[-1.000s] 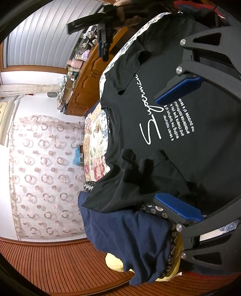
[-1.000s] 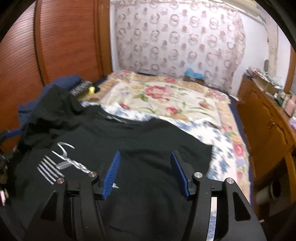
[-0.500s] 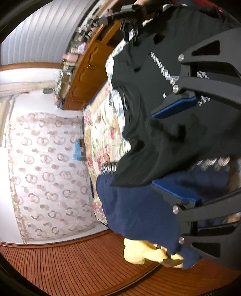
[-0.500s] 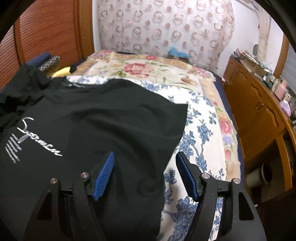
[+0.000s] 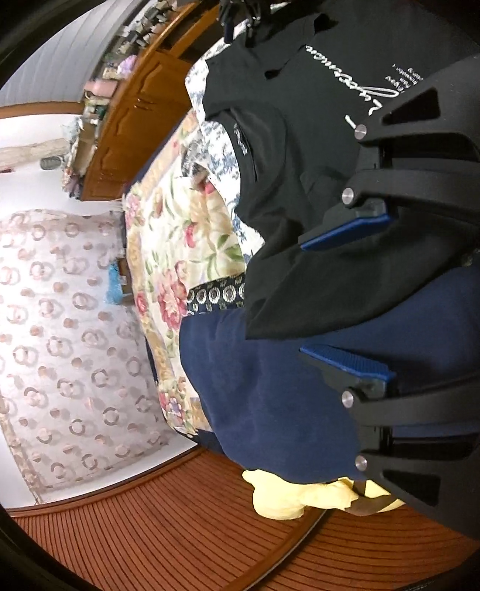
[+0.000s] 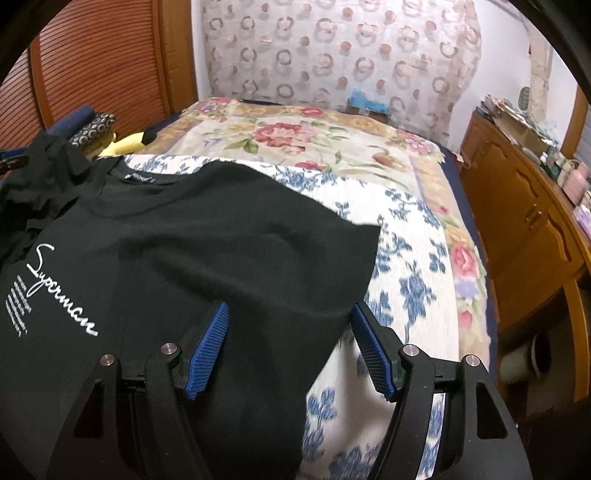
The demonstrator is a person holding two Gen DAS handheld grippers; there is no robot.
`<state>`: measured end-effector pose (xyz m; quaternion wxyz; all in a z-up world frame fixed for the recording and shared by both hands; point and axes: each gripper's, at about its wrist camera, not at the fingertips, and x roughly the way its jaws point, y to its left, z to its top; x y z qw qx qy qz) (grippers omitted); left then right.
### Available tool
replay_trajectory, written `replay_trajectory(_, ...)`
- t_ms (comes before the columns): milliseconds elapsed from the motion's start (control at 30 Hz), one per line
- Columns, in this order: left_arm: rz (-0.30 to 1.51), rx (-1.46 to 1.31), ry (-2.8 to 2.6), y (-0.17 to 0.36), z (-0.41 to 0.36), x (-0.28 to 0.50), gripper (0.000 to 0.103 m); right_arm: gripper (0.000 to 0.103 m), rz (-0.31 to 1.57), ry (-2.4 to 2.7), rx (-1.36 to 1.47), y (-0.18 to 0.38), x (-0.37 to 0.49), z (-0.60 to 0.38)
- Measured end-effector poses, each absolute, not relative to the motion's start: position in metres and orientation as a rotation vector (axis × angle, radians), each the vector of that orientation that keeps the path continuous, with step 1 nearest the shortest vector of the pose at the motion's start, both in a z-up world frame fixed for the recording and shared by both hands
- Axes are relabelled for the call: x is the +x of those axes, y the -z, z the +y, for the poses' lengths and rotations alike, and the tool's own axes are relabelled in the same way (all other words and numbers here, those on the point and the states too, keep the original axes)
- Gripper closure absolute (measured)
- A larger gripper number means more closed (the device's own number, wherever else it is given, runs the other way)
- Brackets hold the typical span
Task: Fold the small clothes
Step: 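Grasp the shirt edge with the left gripper while the right gripper grasps the hem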
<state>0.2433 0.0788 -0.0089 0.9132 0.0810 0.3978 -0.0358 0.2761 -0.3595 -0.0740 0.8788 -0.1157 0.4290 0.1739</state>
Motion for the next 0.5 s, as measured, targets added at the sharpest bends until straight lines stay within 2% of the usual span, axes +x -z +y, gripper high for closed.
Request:
replay_trajectory(133, 0.832, 0.165, 0.073, 0.010, 0.082, 0.253, 0.050, 0.033, 0.906, -0.361, -0.244, 0.077, 0.295, -0.361)
replay_trajectory(200, 0.835, 0.165, 0.072, 0.010, 0.084, 0.255, 0.056, 0.033, 0.913, -0.367, -0.237, 0.079, 0.303, -0.362)
replay_trajectory(300, 0.830, 0.167, 0.067, 0.011, 0.086, 0.256, 0.074, 0.033, 0.914, -0.387, -0.218, 0.080, 0.309, -0.364)
replay_trajectory(367, 0.812, 0.148, 0.084, 0.008, 0.089, 0.254, 0.092, 0.033, 0.911, -0.395, -0.214, 0.081, 0.310, -0.363)
replay_trajectory(500, 0.766, 0.139, 0.099, -0.002, 0.088, 0.248, 0.100, 0.033, 0.904, -0.404, -0.222, 0.080, 0.309, -0.361)
